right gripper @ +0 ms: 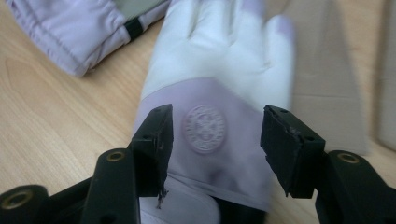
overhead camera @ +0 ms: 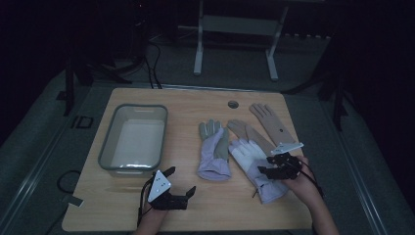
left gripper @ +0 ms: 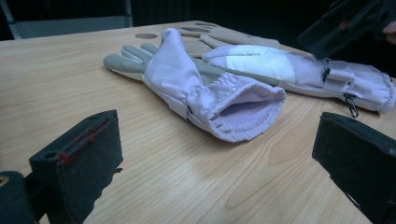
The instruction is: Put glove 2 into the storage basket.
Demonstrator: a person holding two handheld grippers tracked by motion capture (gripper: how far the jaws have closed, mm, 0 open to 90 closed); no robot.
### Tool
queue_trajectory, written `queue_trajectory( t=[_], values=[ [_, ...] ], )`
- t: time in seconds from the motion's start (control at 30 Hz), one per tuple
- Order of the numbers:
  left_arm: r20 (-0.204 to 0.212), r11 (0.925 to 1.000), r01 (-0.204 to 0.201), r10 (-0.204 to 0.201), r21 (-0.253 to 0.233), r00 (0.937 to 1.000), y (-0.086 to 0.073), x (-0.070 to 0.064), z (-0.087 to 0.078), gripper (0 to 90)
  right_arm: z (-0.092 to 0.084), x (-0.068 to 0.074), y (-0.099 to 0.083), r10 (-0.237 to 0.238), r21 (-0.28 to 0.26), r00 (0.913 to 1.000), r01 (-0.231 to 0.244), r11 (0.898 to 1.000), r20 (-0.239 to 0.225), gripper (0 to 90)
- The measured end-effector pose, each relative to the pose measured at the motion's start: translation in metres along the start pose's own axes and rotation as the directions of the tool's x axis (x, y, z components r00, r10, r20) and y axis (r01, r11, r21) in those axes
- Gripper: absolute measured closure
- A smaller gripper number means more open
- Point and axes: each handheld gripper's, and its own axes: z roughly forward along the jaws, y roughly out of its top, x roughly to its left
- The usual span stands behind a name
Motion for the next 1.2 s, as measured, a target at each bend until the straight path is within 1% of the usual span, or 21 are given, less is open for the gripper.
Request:
queue_trajectory(
  t=[0.1,0.17,0.2,0.23,0.27,0.3,0.33,0.37,0.43,0.5,0.6,0.67,0.7,0.77,0.8,0.87,0.9,0.93,1.0,1.07,1.2],
  values=[
    [-0.002,1.0,0.0,0.0,-0.001,1.0,0.0,0.0,0.0,1.6,0.009,-0.002,-0.003,0.007,0.006,1.0,-0.007,1.0,0.007,43.7],
    [-0.002,1.0,-0.005,0.005,-0.001,1.0,0.0,-0.001,0.0,1.7,0.016,-0.005,-0.005,0.024,0.027,0.9997,-0.023,0.999,-0.012,45.3],
    [-0.002,1.0,-0.006,0.006,-0.001,1.0,0.0,-0.001,0.0,1.6,0.021,-0.006,-0.009,0.007,0.037,0.9992,-0.005,0.999,-0.039,52.1],
    [-0.002,1.0,-0.007,0.007,0.0,1.0,0.0,-0.001,0.0,1.6,0.021,-0.006,-0.009,0.007,0.037,0.9992,-0.005,0.999,-0.039,52.1],
    [-0.003,1.0,-0.006,0.006,0.0,1.0,0.0,-0.001,0.0,1.6,0.023,-0.006,-0.011,0.011,0.037,0.9982,-0.008,0.999,-0.059,60.7],
    [-0.003,1.0,-0.004,0.004,0.0,1.0,0.0,-0.001,0.0,1.6,0.023,-0.006,-0.011,0.011,0.037,0.9982,-0.008,0.999,-0.059,60.7],
    [-0.002,1.0,-0.003,0.003,0.0,1.0,0.0,-0.001,0.0,1.7,0.024,-0.005,-0.011,0.024,0.039,0.9981,-0.022,0.999,-0.057,61.4],
    [-0.003,1.0,-0.004,0.004,0.0,1.0,0.0,-0.001,0.0,1.6,0.023,-0.003,-0.012,0.021,0.034,0.9987,-0.02,0.999,-0.046,62.5],
    [-0.004,1.0,-0.005,0.005,0.0,1.0,0.0,-0.001,0.0,1.7,0.022,0.001,-0.012,0.046,0.035,0.9986,-0.045,0.998,-0.026,65.0],
    [-0.004,1.0,-0.005,0.005,-0.001,1.0,0.0,-0.001,-0.001,1.7,0.021,0.006,-0.012,0.047,0.026,0.9989,-0.047,0.999,-0.001,68.1],
    [-0.005,1.0,-0.004,0.004,-0.002,1.0,0.0,-0.001,0.0,1.6,0.012,0.011,-0.01,0.07,0.002,0.997,-0.07,0.998,0.035,74.5],
    [-0.003,1.0,-0.006,0.005,-0.002,1.0,0.0,-0.001,0.0,1.7,0.005,0.014,-0.009,0.088,-0.01,0.9956,-0.087,0.996,0.033,75.3],
    [-0.001,1.0,-0.007,0.007,-0.001,1.0,0.0,-0.001,-0.001,1.6,0.001,0.015,-0.009,0.107,-0.027,0.9939,-0.106,0.994,0.029,75.6],
    [-0.002,1.0,-0.01,0.01,0.0,1.0,0.0,-0.001,-0.001,1.7,-0.008,0.015,-0.009,0.142,-0.059,0.9896,-0.14,0.988,0.022,75.4],
    [-0.003,1.0,-0.01,0.01,0.0,0.9999,0.0,-0.001,-0.001,1.7,-0.015,0.015,-0.009,0.168,-0.08,0.9854,-0.166,0.983,0.026,75.4],
    [-0.004,0.9999,-0.012,0.012,0.0,0.9999,0.0,-0.001,-0.001,1.7,-0.019,0.015,-0.008,0.179,-0.088,0.9835,-0.176,0.981,0.028,75.2],
    [-0.005,0.9999,-0.013,0.013,0.0,0.9999,0.0,-0.001,0.0,1.7,-0.031,0.016,-0.006,0.216,-0.123,0.9755,-0.21,0.97,0.041,75.2],
    [-0.006,0.9999,-0.014,0.014,0.001,0.9999,0.0,-0.001,0.0,1.6,-0.036,0.016,-0.004,0.217,-0.132,0.9746,-0.209,0.969,0.054,75.2],
    [-0.007,0.9999,-0.011,0.011,0.002,0.9999,0.0,-0.002,0.0,1.7,-0.046,0.016,0.0,0.234,-0.156,0.969,-0.22,0.963,0.078,75.2],
    [-0.007,0.9999,-0.013,0.013,0.002,0.9999,0.0,-0.001,0.0,1.7,-0.053,0.015,0.005,0.26,-0.179,0.962,-0.242,0.954,0.084,75.2],
    [-0.002,0.9999,-0.014,0.014,-0.005,0.9999,0.0,-0.002,0.0,1.7,-0.059,0.016,0.018,0.279,-0.19,0.9529,-0.254,0.948,0.119,75.2]
  ],
)
